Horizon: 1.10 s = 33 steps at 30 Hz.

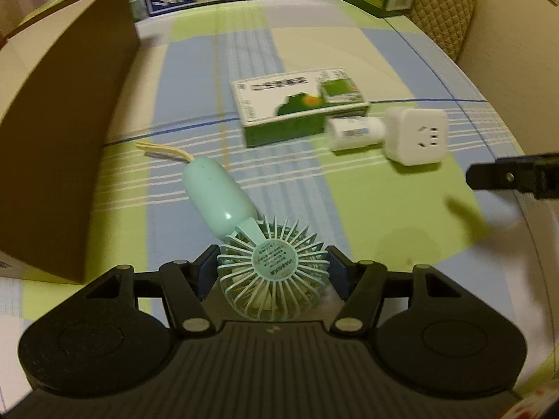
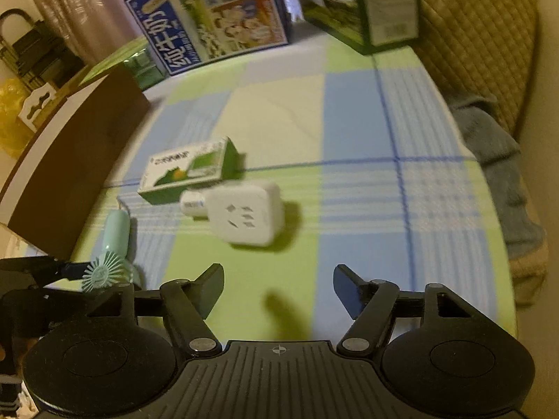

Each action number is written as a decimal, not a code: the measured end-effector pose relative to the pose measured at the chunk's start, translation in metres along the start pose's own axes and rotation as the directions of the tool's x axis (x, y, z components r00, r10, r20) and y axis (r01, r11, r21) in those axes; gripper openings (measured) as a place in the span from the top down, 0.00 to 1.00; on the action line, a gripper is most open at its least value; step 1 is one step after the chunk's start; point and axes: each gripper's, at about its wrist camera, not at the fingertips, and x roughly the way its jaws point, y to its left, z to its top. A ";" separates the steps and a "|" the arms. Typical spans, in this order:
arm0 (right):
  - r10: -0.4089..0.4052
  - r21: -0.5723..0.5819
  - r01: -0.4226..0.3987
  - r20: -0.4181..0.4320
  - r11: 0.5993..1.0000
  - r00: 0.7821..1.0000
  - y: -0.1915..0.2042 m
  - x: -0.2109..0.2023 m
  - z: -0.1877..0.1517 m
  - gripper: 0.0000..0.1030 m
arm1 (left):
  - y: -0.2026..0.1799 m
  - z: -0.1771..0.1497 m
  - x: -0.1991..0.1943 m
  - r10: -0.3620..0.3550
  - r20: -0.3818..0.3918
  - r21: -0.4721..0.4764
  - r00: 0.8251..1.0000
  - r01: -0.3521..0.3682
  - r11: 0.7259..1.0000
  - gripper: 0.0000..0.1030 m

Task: Organize rigid objects
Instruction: 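Grasp the mint-green fan with the left tool while the right tool grasps the white power strip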

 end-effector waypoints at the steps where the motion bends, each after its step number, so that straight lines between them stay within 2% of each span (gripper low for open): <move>1: -0.002 -0.004 0.002 0.000 1.000 1.000 0.003 0.004 0.003 0.35 | 0.003 0.000 -0.001 0.005 0.005 0.000 1.000 -0.005 1.000 0.41; 7: -0.025 -0.034 0.025 0.012 0.999 1.000 0.022 0.029 0.019 0.35 | 0.018 0.005 -0.010 0.024 0.034 0.006 0.999 -0.024 1.000 0.41; 16: -0.101 0.000 0.101 0.024 0.995 0.995 0.034 0.056 0.028 0.35 | 0.021 0.007 -0.008 0.017 0.035 0.025 0.999 -0.018 1.000 0.41; 17: -0.108 -0.005 0.108 0.024 0.994 0.994 0.035 0.058 0.029 0.35 | 0.022 0.006 -0.008 0.013 0.035 0.024 0.999 -0.014 1.000 0.41; 19: -0.132 -0.019 0.133 0.032 0.991 0.991 0.037 0.059 0.028 0.43 | 0.024 0.004 -0.007 0.004 0.032 0.025 0.999 -0.005 1.000 0.41; 24: -0.138 -0.060 0.140 0.037 0.988 0.990 0.039 0.056 0.023 0.44 | 0.032 -0.004 -0.008 -0.005 0.014 0.026 1.000 0.005 1.000 0.41; 33: -0.130 -0.060 0.131 0.022 0.990 0.991 0.037 0.047 0.014 0.44 | 0.047 -0.011 -0.004 -0.008 -0.024 -0.071 1.000 0.006 0.997 0.41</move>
